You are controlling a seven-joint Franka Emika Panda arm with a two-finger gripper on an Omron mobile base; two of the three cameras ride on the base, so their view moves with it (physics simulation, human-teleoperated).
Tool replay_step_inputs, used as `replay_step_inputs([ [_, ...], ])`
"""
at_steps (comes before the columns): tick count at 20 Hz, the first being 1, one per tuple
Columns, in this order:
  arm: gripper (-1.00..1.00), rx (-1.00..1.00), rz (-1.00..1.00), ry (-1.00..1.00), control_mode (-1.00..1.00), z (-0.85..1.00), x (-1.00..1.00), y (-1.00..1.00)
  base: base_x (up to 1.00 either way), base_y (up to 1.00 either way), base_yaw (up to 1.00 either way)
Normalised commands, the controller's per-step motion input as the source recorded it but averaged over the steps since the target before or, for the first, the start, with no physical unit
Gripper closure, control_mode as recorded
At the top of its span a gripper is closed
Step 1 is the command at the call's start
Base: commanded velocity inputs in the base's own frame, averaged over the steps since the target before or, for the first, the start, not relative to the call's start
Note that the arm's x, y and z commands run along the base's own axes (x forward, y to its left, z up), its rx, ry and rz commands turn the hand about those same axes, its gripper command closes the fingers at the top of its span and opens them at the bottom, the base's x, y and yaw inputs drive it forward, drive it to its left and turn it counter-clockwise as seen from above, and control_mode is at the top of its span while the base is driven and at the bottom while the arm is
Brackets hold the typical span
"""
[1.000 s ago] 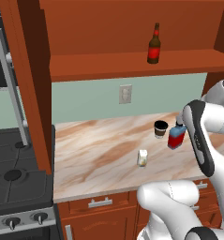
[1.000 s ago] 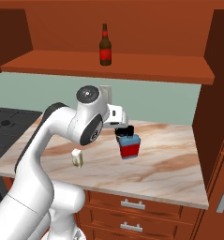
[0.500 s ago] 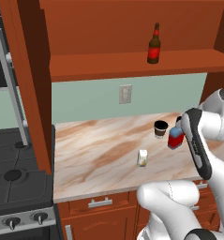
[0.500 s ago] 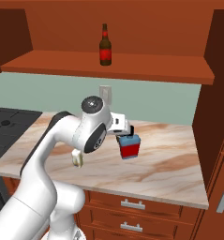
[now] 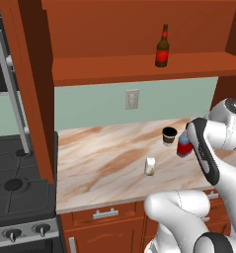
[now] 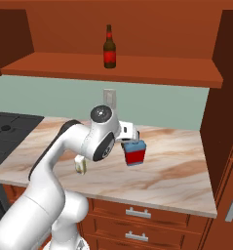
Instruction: Sort all alcoholic drinks to one cabinet, and non-alcoholic drinks to the other.
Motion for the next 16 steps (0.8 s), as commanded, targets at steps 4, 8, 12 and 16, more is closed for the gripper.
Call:
replay_step_inputs([
  [4, -1.00, 0.00, 0.00, 0.03, -1.00, -0.12, 0.26, -0.12, 0.00, 0.00, 0.00],
  [8, -1.00, 0.00, 0.00, 0.03, -1.00, -0.12, 0.24, -0.15, 0.00, 0.00, 0.00],
  [12, -1.00, 0.00, 0.00, 0.02, -1.00, -0.13, 0.24, -0.13, 0.00, 0.00, 0.00],
  [16, -1.00, 0.00, 0.00, 0.01, -1.00, -0.15, 0.25, -0.10, 0.00, 0.00, 0.00],
])
